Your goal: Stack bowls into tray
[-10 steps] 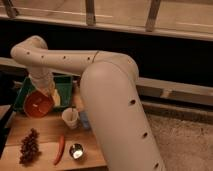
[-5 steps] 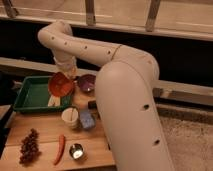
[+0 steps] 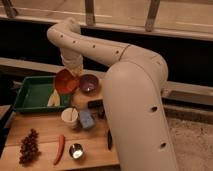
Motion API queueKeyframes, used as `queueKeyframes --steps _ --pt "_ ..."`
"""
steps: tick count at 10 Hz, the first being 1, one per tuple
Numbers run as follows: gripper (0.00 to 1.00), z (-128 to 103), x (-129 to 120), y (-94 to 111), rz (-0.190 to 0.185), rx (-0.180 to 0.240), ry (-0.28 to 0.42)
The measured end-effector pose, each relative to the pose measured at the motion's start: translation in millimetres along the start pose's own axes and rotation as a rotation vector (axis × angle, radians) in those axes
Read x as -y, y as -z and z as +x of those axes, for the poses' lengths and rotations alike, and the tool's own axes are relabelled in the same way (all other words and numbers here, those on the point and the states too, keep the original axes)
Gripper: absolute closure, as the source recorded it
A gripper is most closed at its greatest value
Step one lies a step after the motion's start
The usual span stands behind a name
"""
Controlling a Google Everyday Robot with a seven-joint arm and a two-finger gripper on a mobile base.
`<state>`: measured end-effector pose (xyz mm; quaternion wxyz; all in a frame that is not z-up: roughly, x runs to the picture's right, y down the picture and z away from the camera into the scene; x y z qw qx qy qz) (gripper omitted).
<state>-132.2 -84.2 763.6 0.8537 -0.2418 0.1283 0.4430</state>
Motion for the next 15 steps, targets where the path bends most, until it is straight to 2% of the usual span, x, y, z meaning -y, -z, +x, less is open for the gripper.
queueKeyframes --steps 1,3,5,8,9,11,13,15 --pt "1.0 -1.2 -3.9 -1.0 -0.007 0.005 0.003" --pt "1.0 -3.3 9.2 -13.9 -0.048 0.03 -0.065" --pt "1.0 -16.8 38.7 -37.6 -0.144 0.068 -0.159" --pt "1.0 -34.0 76.5 -58.6 -0.222 0.121 -0.269" --pt "1.0 -37.0 86.8 -64.0 -0.236 0.135 -0.302" --pt "1.0 -40.1 89.5 -75.5 -0.244 0.131 -0.337" --pt "1.0 -36.2 96.2 -89.7 -0.243 0.104 -0.372" --pt "1.0 -28.5 106.1 -109.2 -0.258 0.078 -0.423"
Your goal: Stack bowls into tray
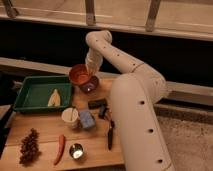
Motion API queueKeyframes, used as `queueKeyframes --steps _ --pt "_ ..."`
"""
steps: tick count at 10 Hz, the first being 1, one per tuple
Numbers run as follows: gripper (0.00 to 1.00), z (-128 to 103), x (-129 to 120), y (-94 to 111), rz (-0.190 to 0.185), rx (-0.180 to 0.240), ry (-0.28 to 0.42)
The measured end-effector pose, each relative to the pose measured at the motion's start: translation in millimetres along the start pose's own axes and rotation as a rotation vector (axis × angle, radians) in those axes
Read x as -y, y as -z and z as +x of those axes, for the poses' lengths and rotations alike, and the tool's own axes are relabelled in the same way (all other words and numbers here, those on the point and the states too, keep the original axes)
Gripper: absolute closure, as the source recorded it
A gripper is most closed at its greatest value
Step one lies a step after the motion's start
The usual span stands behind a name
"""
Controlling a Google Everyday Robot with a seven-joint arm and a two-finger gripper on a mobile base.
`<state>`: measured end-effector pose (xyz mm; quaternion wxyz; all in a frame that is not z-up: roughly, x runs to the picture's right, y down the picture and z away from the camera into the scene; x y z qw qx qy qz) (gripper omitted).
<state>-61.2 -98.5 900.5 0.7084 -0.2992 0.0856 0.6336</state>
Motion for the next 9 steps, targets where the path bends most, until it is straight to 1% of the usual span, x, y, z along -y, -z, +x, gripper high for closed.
queueKeyframes --steps 3,4,5,6,9 --pt "1.0 -2.0 21.7 -9.2 -0.004 -0.009 -0.058" --pt "0.96 -3.1 23.2 -14.8 -0.018 -0.01 -0.064" --pt "0.87 -3.7 20.1 -20.9 -0.056 -0.009 -0.052" --pt "0.8 -4.3 17.2 -23.5 -0.084 -0.005 -0.034" --pt "0.79 -4.4 16.9 -24.0 -0.087 -0.004 -0.029"
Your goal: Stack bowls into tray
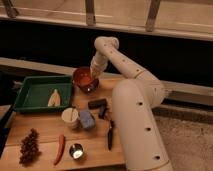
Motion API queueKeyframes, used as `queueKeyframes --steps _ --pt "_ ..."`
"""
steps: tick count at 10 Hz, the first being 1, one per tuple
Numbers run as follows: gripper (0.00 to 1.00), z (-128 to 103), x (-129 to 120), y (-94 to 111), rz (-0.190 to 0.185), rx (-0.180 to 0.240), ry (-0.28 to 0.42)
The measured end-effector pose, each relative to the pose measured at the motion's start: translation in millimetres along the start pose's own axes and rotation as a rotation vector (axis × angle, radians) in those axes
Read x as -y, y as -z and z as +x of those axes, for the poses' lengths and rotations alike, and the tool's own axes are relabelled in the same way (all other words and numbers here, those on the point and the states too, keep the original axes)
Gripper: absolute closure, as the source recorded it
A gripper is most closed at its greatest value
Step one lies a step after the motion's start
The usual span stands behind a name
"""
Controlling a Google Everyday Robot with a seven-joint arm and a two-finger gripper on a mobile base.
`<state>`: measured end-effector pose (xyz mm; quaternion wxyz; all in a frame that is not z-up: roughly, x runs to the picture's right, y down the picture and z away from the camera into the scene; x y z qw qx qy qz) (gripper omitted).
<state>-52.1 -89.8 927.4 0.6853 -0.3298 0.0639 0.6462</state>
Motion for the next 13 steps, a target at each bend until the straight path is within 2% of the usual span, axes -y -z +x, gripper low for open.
queueKeyframes --steps 6,9,10,13 --pt "0.79 -0.3 -1.0 -0.1 0.0 0.0 0.001" --pt "0.72 -1.3 2.4 -7.8 0.0 0.001 0.009" --pt "0.67 -1.7 2.2 -10.0 0.002 0.003 0.011" --pt "0.37 -2.3 2.7 -3.8 0.017 0.013 0.003"
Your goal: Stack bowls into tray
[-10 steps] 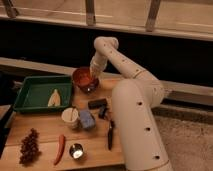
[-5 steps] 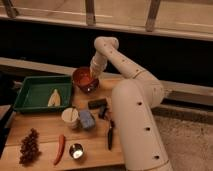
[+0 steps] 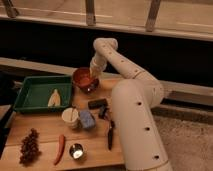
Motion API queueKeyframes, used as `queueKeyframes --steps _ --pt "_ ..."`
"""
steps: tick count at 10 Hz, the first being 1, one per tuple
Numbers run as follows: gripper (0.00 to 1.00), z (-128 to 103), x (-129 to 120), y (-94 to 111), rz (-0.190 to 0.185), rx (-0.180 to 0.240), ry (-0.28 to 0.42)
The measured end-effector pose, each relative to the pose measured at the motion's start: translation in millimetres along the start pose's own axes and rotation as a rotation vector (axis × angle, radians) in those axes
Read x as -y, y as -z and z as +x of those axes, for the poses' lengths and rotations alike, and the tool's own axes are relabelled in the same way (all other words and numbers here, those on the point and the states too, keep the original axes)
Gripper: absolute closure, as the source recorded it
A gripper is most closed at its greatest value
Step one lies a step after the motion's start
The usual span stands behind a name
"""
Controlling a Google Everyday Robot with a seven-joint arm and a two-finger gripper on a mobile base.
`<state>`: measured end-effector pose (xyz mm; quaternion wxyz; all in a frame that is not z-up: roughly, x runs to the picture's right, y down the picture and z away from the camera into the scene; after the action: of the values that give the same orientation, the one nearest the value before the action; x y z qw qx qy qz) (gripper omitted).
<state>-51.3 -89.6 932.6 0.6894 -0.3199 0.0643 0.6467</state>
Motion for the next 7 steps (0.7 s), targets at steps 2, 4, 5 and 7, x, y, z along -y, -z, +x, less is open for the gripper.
queueKeyframes --steps 2,4,5,7 --pt "0.22 -1.2 5.7 5.7 0.015 0.009 -0.009" --pt "0.2 -3.8 11.0 6.4 0.032 0.005 -0.025" --pt "0.2 -3.6 18.2 1.3 0.037 -0.004 -0.043" --pt "0.2 0.3 32.3 -15.6 0.043 -0.032 -0.076"
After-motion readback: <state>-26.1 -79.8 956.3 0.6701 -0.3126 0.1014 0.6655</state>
